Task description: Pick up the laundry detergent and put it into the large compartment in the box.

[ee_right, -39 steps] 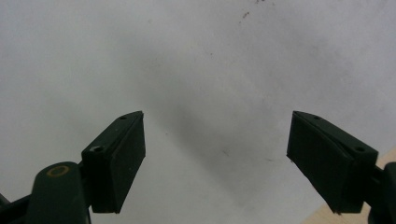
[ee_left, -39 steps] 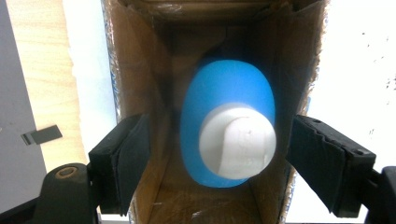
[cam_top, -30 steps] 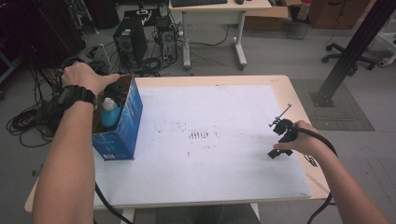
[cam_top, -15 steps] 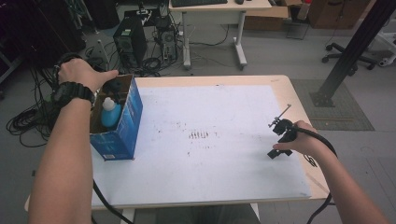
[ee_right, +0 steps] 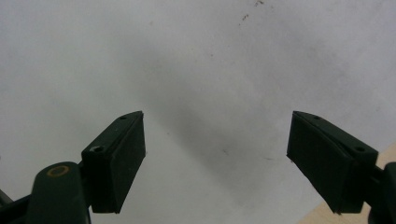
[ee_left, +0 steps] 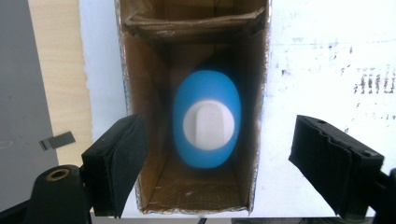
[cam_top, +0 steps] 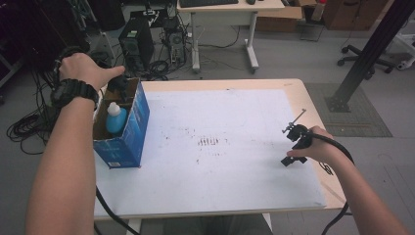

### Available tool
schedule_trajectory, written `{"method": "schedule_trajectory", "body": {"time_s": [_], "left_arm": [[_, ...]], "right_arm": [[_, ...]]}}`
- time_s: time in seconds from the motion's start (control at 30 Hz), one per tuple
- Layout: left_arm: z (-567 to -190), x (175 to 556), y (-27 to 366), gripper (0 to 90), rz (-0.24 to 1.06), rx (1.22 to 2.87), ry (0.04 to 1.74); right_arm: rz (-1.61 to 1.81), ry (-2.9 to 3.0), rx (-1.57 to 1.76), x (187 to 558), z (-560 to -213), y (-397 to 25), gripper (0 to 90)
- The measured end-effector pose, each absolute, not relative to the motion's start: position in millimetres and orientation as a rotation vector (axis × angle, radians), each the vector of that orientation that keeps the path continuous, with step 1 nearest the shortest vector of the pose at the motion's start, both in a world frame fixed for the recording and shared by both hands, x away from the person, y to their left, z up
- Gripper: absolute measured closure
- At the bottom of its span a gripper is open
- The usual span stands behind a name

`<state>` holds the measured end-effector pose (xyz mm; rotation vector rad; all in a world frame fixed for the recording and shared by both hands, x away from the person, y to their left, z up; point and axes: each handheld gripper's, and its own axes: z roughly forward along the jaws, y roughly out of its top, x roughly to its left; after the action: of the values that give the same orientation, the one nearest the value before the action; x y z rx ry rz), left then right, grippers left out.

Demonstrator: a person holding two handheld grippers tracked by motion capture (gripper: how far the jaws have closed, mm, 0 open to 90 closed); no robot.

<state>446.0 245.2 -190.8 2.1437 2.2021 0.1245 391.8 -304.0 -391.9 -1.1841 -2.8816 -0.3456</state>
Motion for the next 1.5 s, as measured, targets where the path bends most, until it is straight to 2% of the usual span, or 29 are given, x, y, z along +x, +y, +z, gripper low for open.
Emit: {"method": "schedule_trajectory", "body": {"time_s": [0.73, 1.5], "left_arm": [[-166.3, 441.5, 227.9, 17.9, 0.164, 2.198, 2.136], [-167.7, 442.6, 203.4, 17.8, 0.154, 2.286, 2.052]], "right_arm": [[-0.359, -2.888, -1.184, 389.6, -386.7, -304.1, 19.4], [-0.364, -2.888, -1.183, 387.3, -386.6, -305.8, 19.4]]}}
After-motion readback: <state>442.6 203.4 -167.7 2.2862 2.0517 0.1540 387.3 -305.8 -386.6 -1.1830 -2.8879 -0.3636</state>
